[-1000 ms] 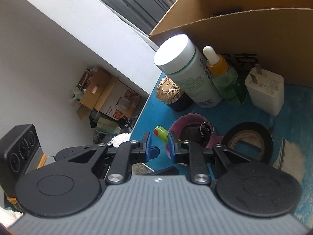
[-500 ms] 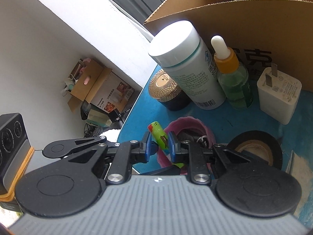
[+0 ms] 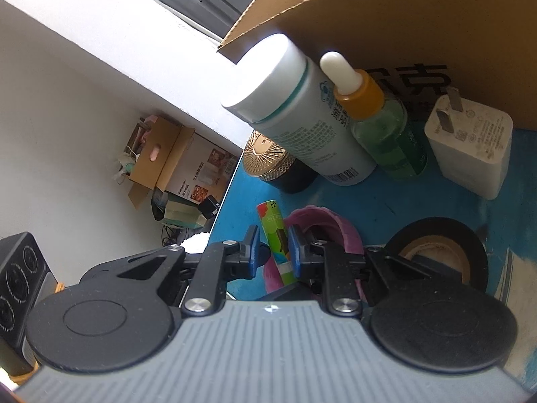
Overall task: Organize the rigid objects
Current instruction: 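Move the right tool to the pink bowl and grasp the green glue stick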
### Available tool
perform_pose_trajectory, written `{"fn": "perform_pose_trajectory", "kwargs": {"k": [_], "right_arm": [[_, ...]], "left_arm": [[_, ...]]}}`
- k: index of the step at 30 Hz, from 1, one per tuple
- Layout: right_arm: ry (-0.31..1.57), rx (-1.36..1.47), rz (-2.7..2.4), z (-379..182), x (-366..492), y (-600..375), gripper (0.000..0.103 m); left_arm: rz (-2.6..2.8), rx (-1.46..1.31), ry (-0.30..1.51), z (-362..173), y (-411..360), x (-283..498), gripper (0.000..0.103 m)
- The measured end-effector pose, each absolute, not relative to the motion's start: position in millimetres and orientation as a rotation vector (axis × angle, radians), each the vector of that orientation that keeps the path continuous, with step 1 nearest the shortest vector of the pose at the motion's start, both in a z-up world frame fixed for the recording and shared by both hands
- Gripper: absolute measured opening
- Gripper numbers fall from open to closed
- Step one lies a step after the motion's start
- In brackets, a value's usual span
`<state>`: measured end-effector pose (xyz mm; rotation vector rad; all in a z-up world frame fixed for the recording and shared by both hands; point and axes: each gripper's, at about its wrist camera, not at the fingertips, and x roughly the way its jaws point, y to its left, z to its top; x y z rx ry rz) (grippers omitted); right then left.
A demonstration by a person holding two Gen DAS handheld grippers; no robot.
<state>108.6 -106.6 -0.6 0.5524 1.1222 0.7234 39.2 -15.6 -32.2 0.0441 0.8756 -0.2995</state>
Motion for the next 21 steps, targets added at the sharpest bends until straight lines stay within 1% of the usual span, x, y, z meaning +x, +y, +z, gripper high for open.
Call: {"fn": "perform_pose_trajectory", "kwargs": {"k": [3,4,5,7,9,11,15,20,21], "right_arm": [[1.118,0.568,0.718,-1,106,-110,0.016],[1.117,0.579,0.719,-1,105,-112,0.014],[1.117,0.604,0.732,-2,105,-114,0.006],[1.12,0.66,0.76,-2,105,-120,0.006],[1.108,0.63,0.749,1,102,-120,0.006],[1.112,0.607,0.726,1,100,-118,0.008],[1.091,0.592,0.689,5,97,-122,0.009],[1.057,0.557,0.65,12,100,-125,0.023],[1.058,0.551,0.649,12,102,-124,0.023]], "left_arm": [[-0.29,0.048,0.87,-31,-16,38,0.036],[-0.291,0.04,0.87,-30,-15,38,0.035],[-0.295,0.032,0.868,-29,-14,38,0.032],[-0.311,0.012,0.879,-28,-13,39,0.025],[-0.332,-0.003,0.887,-29,-13,39,0.017],[-0.329,-0.005,0.9,-30,-16,39,0.017],[-0.306,-0.001,0.907,-31,-17,39,0.017],[-0.279,0.02,0.903,-31,-15,39,0.018],[-0.274,0.027,0.907,-32,-16,40,0.018]]}}
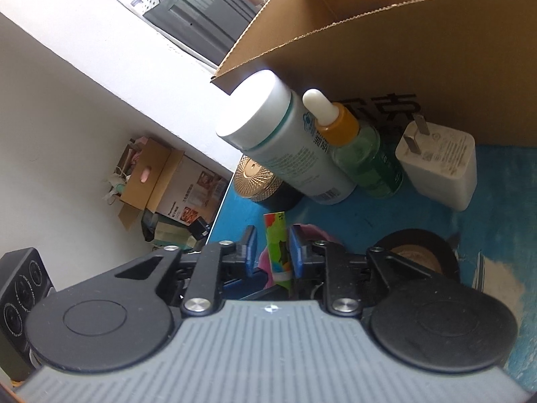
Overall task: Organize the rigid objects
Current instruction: 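Lift the glue stick with the right tool and carry it over the box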
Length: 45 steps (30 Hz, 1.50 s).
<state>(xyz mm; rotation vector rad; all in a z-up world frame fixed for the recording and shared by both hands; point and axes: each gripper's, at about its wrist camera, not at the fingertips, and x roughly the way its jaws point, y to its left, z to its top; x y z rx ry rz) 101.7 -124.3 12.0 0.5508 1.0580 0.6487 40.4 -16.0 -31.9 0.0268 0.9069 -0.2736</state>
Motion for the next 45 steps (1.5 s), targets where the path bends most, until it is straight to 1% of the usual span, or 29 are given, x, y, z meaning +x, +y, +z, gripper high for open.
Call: {"fn": "perform_pose_trajectory", "kwargs": {"k": [2,9,10,14,26,34,45], "right_arm": [[1.066,0.544,0.65,10,104,-121,0.025],[1.079,0.53,0.655,3,104,-113,0.025],[1.076,0.526,0.656,3,104,-112,0.024],[1.065,0.507,0.649,1,102,-110,0.016],[1.018,0.558,0.643,7,88,-123,0.015],[0.926,0.573,0.673,39,66,-137,0.015],[0.686,0.523,0.71,122,52,-164,0.015]], "left_arm": [[-0.268,0.035,0.918,-34,-17,43,0.018],[-0.245,0.086,0.923,-38,-25,45,0.017],[-0.241,0.095,0.92,-38,-26,45,0.017],[-0.227,0.118,0.91,-39,-30,44,0.016],[-0.226,0.12,0.87,-29,-33,33,0.014],[-0.227,0.142,0.8,2,-43,11,0.014],[-0.255,0.189,0.608,69,-66,-11,0.014]]}}
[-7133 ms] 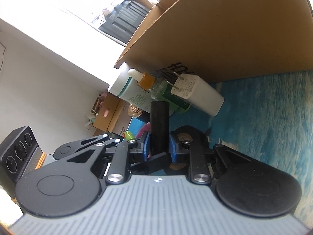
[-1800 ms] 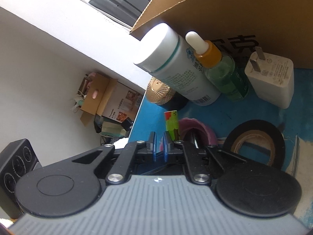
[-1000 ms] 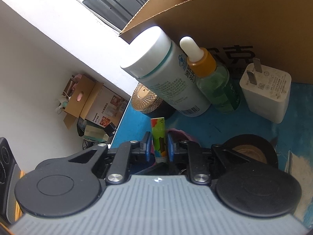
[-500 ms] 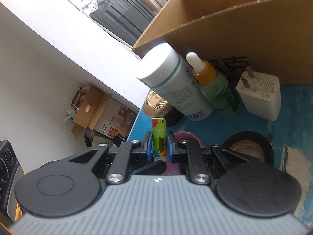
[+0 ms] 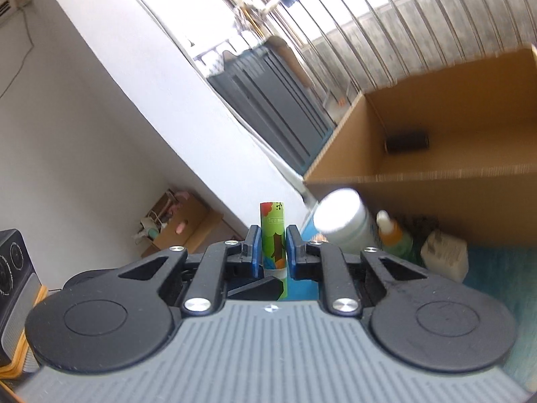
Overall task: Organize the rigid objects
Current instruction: 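Lift the glue stick with the right tool and carry it over the box, then open the right tool to release the glue stick into the box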
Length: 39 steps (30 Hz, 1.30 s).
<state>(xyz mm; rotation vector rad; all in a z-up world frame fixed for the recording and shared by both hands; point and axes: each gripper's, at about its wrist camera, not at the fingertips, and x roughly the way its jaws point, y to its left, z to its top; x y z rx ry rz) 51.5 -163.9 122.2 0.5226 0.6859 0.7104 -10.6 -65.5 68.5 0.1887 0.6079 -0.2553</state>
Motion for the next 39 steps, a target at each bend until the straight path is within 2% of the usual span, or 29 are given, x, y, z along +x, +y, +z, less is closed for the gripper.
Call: {"fn": "perform_pose_trajectory", "kwargs": {"k": [5,9,17,21,23,26,31,34,39], "right_arm": [[0.663,0.528,0.712,148,83,-188,0.015],[0.738,0.564,0.723,152,127,-206,0.015],[0.995,0.644,0.675,114,242,-215,0.014],[1.113,0.631,0.628,82,289,-204,0.014],[1.171,0.624,0.609,64,307,-194,0.014],[1.245,0.593,0.581,39,329,-174,0.015],[1.298,0.581,0.536,14,356,-154,0.017],[1.279,0.57,0.516,15,358,-150,0.019],[1.2,0.568,0.527,48,329,-165,0.021]], "left_arm": [[-0.293,0.175,0.577,93,-78,15,0.014],[-0.317,0.153,0.593,101,-85,48,0.014],[-0.324,0.093,0.736,90,-86,137,0.013],[-0.272,0.041,0.805,79,-78,163,0.017],[-0.256,0.006,0.823,77,-66,167,0.019],[-0.226,-0.026,0.829,77,-50,166,0.027],[-0.185,-0.045,0.803,82,-31,157,0.032],[-0.182,-0.059,0.774,92,-23,147,0.033],[-0.193,-0.05,0.704,106,-14,122,0.041]]}}
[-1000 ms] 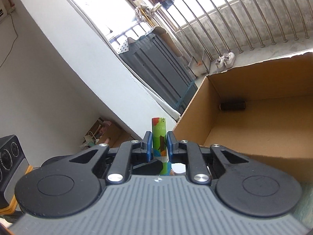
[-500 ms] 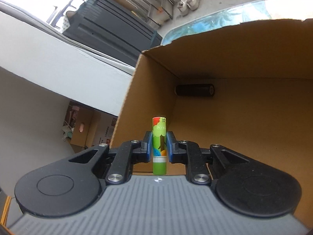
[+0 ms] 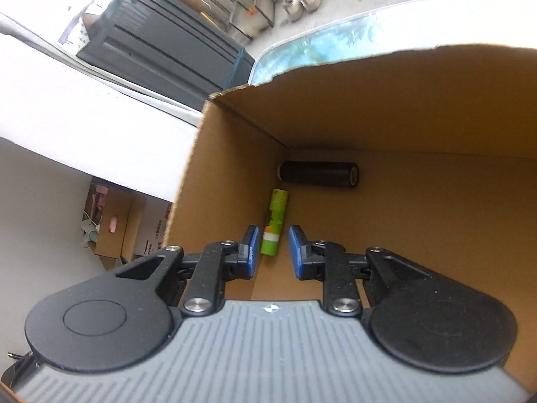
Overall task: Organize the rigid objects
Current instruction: 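Open the right tool to release the glue stick into the box, then return the right tool to the pink bowl and grasp the black key fob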
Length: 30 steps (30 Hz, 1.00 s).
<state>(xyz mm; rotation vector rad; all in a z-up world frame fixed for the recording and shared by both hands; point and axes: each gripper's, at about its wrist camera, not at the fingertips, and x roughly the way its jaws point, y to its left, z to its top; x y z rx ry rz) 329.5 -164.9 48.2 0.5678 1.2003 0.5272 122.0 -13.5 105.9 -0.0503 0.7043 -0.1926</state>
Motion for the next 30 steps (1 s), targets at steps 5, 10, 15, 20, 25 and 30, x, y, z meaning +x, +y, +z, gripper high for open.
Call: {"fn": "perform_pose_trajectory", "kwargs": {"k": [5,10,15,20,25,30], "right_arm": [[1.079,0.546,0.536,95,280,-198,0.022],[0.965,0.559,0.568,137,211,-235,0.022],[0.916,0.581,0.596,145,136,-261,0.023],[0.972,0.633,0.629,104,73,-244,0.023],[1.078,0.748,0.626,45,54,-209,0.022],[1.174,0.785,0.599,11,62,-180,0.022]], "left_arm": [[-0.223,-0.063,0.657,111,-1,90,0.053],[-0.219,-0.069,0.648,102,13,56,0.06],[-0.222,-0.078,0.697,79,23,32,0.06],[-0.303,-0.111,0.794,40,17,20,0.06],[-0.381,-0.05,0.904,0,-10,25,0.053],[-0.352,0.008,0.947,-22,-19,36,0.046]]}}
